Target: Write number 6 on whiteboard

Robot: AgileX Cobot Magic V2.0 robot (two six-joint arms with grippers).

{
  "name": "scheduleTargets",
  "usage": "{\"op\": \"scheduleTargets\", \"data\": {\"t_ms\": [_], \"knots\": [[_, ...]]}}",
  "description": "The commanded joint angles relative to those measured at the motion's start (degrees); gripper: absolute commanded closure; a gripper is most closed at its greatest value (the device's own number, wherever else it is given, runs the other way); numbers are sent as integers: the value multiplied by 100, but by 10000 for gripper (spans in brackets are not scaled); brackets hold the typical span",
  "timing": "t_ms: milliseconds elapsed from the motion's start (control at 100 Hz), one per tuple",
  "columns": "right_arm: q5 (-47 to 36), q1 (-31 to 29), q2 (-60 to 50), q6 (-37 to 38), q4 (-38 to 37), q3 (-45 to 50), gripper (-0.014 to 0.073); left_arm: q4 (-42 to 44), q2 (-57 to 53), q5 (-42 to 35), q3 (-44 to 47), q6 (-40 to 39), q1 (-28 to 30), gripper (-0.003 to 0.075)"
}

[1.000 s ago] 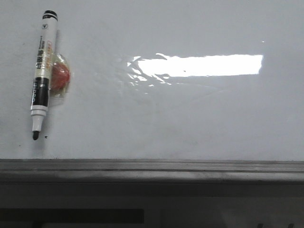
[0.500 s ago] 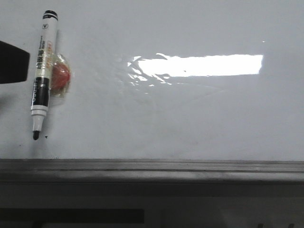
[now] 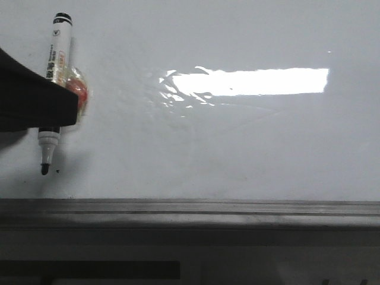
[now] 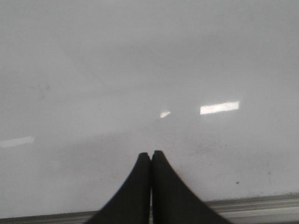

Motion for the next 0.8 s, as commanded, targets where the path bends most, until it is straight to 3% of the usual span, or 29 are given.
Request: {"op": "scheduleTargets", "data": {"t_ms": [0,240,450,590,720,790], "knots": [[-482,-15,100,-60,22,-199,657,-73,32,-446,-165,-5,-46,237],[-529,-15,100,-60,22,-199,657,-73,354,-495,-165,-5,-46,245],[-574,-15,100,-60,22,-199,657,-155,554,-601,-165,-15,-46,307],[-589,-15,100,-60,22,-199,657,-693,660,-673,-165,-15,-46,466],[-630,-5,100,-60,22,-199,657,-729,660,-836,-165,-7,-46,717],[-695,-6,100,-60,22,-209,657,-717,660,-873,-165,-7,-46,739]]}}
